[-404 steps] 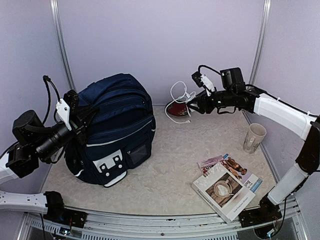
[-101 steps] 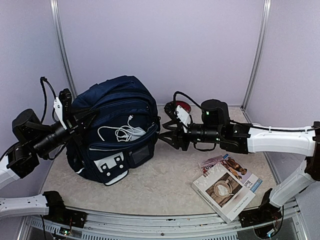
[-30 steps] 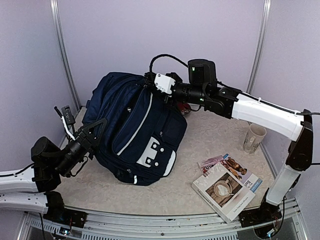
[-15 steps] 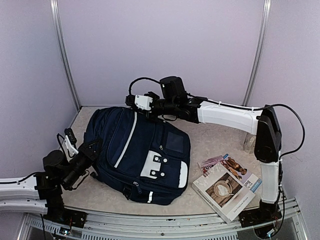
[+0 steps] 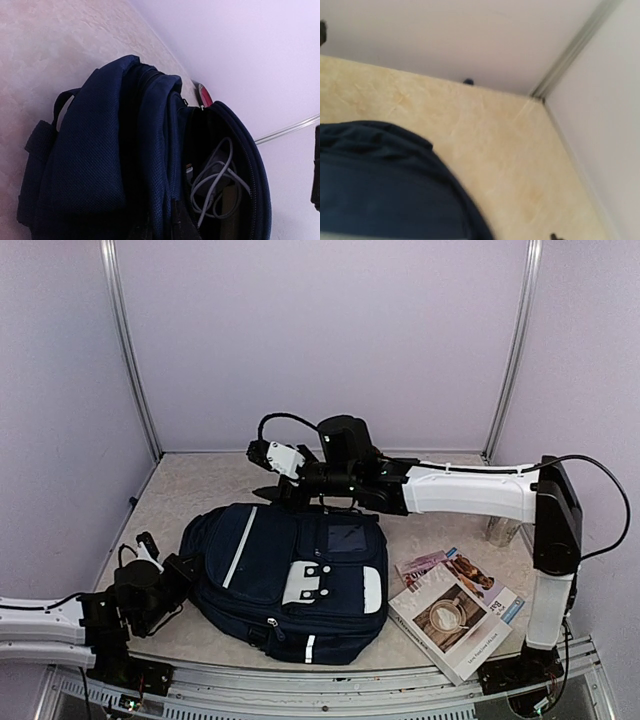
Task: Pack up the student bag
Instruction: Adjust the student bag at the center of the board.
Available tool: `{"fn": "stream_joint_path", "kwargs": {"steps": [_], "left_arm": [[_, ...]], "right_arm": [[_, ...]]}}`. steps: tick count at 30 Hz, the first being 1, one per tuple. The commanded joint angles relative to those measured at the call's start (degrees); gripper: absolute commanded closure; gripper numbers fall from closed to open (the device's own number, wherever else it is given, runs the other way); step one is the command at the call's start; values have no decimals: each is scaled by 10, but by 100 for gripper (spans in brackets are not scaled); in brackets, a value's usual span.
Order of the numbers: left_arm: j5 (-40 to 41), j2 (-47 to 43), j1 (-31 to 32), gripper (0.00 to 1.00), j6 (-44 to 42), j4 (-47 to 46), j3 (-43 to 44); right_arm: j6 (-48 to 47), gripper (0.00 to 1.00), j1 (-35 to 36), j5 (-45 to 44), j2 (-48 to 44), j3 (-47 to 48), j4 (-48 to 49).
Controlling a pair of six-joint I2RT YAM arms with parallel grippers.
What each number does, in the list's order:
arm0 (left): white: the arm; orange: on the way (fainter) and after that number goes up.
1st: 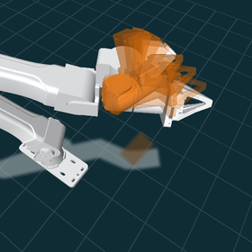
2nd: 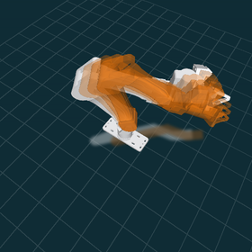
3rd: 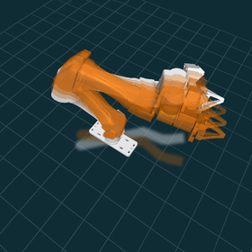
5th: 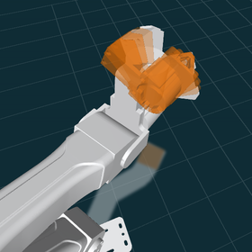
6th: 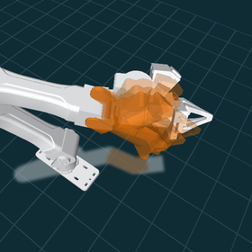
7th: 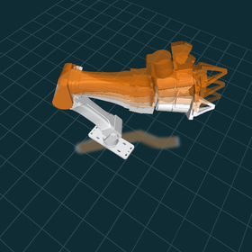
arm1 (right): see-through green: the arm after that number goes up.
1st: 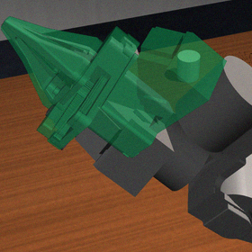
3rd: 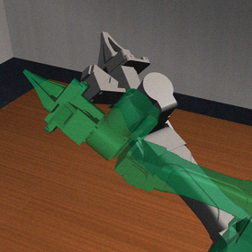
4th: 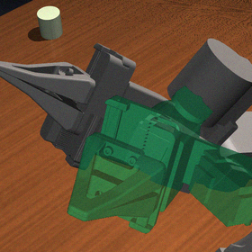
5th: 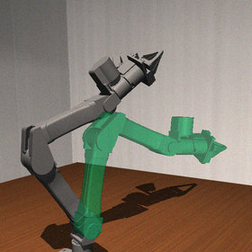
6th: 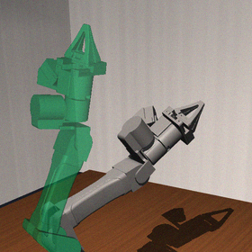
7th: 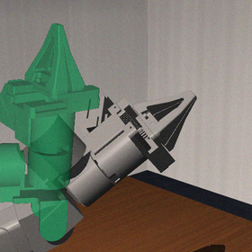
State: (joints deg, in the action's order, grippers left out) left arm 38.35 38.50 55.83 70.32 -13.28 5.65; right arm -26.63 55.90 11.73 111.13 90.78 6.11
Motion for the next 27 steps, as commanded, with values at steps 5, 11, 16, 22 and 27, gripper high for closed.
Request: {"fn": "stream_joint_path", "kwargs": {"steps": [5,11,16,22,27], "left_arm": [[104,3,11,28,103,253,79],[172,-5,11,12,-32,252,146],[157,-11,-53,4,-169,138,140],[-95,57,-221,5,-273,-14,136],[-343,211,-354,5,-306,-32,181]], "right_arm": [[280,51,21,-10,-113,-79,-231],[370,35,76,-103,-134,-102,-393],[442,32,126,-139,-143,-94,-502],[534,1,184,-179,-134,-95,-638],[560,0,192,-192,-125,-146,-630]]}}
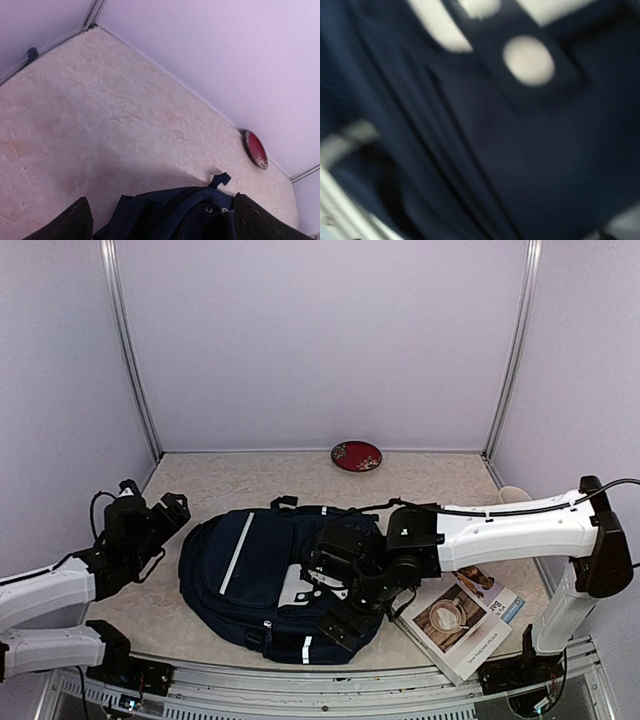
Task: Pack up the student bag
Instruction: Adjust the student bag at the center of the board, then rotate the student bag at the center of the board.
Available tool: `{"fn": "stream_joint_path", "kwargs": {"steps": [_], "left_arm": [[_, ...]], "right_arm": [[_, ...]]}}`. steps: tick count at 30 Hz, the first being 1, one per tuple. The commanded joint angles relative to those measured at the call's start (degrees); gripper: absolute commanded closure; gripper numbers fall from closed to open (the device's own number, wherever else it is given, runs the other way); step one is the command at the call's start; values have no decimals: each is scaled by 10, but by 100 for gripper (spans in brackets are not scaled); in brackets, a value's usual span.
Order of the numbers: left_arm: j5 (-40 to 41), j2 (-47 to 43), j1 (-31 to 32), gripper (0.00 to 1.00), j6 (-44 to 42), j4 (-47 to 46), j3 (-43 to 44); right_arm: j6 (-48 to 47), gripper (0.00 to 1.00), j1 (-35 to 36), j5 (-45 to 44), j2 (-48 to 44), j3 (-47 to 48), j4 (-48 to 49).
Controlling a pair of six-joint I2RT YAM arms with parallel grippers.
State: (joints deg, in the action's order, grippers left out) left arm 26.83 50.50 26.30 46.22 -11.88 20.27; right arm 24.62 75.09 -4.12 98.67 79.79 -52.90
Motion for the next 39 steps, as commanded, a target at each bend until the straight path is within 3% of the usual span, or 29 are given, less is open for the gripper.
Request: {"fn": "stream_joint_path", "kwargs": {"steps": [1,8,11,15,19,24,26,30,34,39], "left_arm": [[-245,112,-66,6,-70,-50,40],[-262,128,-66,18,-14,-96,-21],[-241,97,-54,21,-3,-81,-46],[-175,47,22,26,32,-42,-84],[-138,-7,90,36,84,-32,-130],[-98,-20,183,42,131,-29,-149],[-92,-14,212,44,114,-25,-128],[-100,-5,260,44,30,-12,-68],[-35,-4,237,38,28,104,-2],[-104,-44,116,34,63,125,22]], "right_arm": [[49,0,1,-44,5,-44,-36],[58,0,-53,-230,46,-53,-12],[-20,0,-106,-223,62,-64,80],[-94,0,-170,-252,95,-47,168],[-181,0,-228,-222,125,0,282],[-226,0,-283,-154,191,118,321],[-212,0,-301,-128,188,146,322],[-205,0,-314,-115,114,91,367],[-176,0,-317,-86,44,19,360],[-87,0,-317,34,-34,-125,444]]}}
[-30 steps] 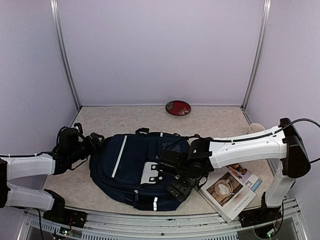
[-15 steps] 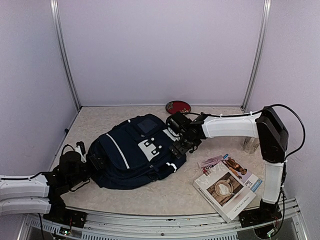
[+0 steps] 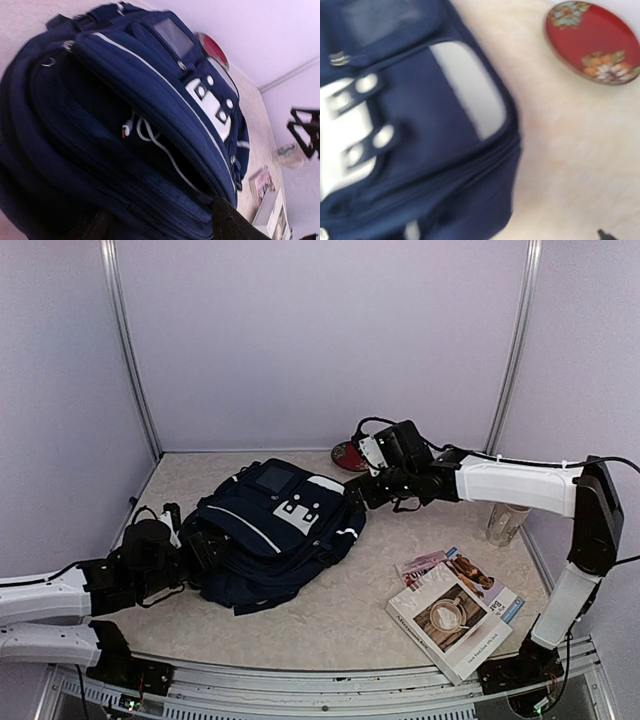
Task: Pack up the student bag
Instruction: Rotate the student bag at the center of the board.
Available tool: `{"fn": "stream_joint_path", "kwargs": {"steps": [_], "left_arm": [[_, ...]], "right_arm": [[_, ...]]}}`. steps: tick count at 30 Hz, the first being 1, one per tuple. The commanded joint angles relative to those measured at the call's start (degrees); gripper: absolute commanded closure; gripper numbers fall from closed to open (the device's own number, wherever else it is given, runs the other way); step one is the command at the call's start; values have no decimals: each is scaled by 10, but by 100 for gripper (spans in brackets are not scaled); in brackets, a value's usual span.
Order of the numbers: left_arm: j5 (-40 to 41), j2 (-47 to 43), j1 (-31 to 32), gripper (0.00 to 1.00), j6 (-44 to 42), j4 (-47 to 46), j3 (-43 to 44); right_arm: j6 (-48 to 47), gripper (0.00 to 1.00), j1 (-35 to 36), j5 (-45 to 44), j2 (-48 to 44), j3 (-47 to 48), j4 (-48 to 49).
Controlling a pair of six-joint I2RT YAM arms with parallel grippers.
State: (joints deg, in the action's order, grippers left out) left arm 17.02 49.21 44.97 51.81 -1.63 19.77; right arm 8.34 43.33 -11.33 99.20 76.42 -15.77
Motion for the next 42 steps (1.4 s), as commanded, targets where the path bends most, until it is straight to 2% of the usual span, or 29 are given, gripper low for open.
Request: {"fn": "stream_joint_path", "kwargs": {"steps": [1,6,9,12,13,14,17,19,21,24,29,33,36,39,42], "left_arm": [[4,-37,-86,34,8,23,29],[39,-35,-152,31,-25,29,53],[22,-8,-193,24,-32,10,56],[-98,56,-300,25,-2,-30,36],[-146,83,-360,26,12,-64,25],[-173,109,-382,27,19,-85,15],[-176,176,-393,32,9,-116,5],[-197,216,-389,37,-13,-137,2],[-209,242,-374,43,-37,-129,9],[-198,249,-333,53,-56,-113,5],[-202,209,-247,61,-46,-144,-53],[-240,186,-151,60,-62,-159,-67],[-276,184,-66,60,-67,-204,-70],[-286,214,24,59,-114,-241,-36],[-303,306,88,58,-198,-203,58]], "right_arm": [[102,1,1,125,-48,-119,104],[202,7,1,190,-28,-178,216],[234,9,0,190,12,-181,248],[251,13,0,188,50,-178,268],[255,16,-1,194,62,-173,269],[256,20,-1,201,73,-168,269],[258,34,-7,227,91,-167,281],[271,53,-22,252,89,-187,314],[279,66,-45,275,89,-200,344],[256,70,-65,298,110,-163,326],[214,67,-75,320,173,-55,277],[185,65,-78,347,249,74,203],[187,63,-77,367,279,141,189],[194,58,-76,383,295,177,199],[210,52,-69,393,304,203,206]]}}
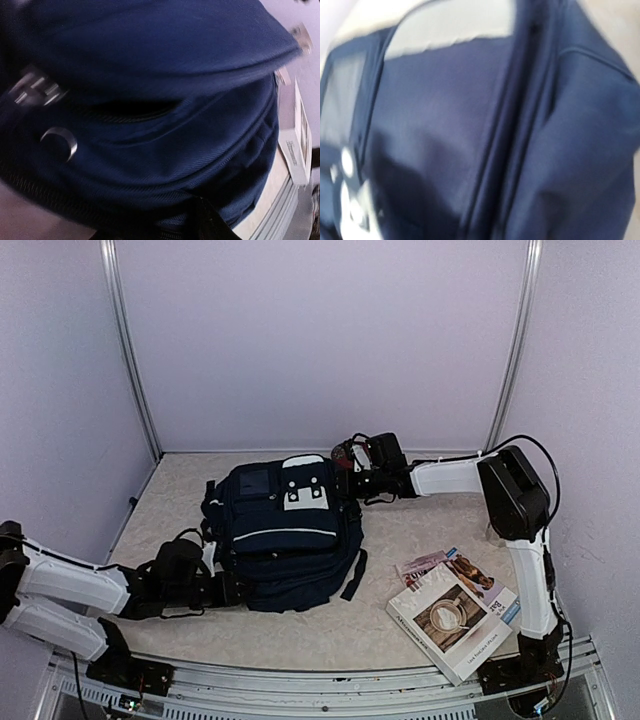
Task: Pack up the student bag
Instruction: Rotate the student bag at the center of the board.
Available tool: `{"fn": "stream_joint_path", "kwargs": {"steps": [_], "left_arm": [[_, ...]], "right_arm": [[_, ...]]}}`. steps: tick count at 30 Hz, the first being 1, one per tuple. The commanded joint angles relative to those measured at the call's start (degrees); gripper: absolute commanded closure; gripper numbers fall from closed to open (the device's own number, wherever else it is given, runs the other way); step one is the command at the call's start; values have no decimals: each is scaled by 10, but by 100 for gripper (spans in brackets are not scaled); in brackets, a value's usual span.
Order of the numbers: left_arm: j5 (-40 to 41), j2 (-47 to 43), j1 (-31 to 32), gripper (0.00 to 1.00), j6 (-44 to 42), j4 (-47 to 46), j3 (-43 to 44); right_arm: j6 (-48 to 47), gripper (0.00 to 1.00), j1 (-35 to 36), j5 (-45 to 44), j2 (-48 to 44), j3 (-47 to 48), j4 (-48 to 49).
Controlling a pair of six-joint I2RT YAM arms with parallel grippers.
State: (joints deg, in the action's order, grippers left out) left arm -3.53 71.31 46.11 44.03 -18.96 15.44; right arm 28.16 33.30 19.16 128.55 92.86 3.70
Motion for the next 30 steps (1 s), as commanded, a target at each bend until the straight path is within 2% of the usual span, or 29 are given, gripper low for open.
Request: {"fn": "stream_joint_path", "kwargs": {"steps": [1,4,7,12,14,16,18,21,22,26,30], "left_arm": [[-122,113,89,57,-137,-25,135],[-187,173,138,55,-185,-11,220],[-202,185,175,47,-226,29,272],[-200,134,170,24,-252,55,281],[-161,104,157,23,-255,80,287],[-129,77,120,21,-238,106,297],[-97,59,52,20,-188,142,308],[-16,46,-56,4,-128,211,311],[17,43,-87,2,-119,226,308],[76,50,-184,1,-105,226,289],[70,109,-229,1,-124,196,310]], "right_arm": [[14,49,35,87,10,39,18],[1,42,38,74,-7,38,2],[-49,30,30,16,-58,14,-29],[-126,15,15,-65,-150,-28,-82],[-148,10,15,-80,-172,-33,-114],[-156,9,15,-94,-200,-53,-133],[-158,8,15,-97,-236,-90,-129],[-156,8,15,-100,-288,-151,-124],[-154,8,15,-101,-302,-168,-128],[-142,7,17,-109,-340,-235,-160],[-115,7,29,-121,-363,-292,-191]]}}
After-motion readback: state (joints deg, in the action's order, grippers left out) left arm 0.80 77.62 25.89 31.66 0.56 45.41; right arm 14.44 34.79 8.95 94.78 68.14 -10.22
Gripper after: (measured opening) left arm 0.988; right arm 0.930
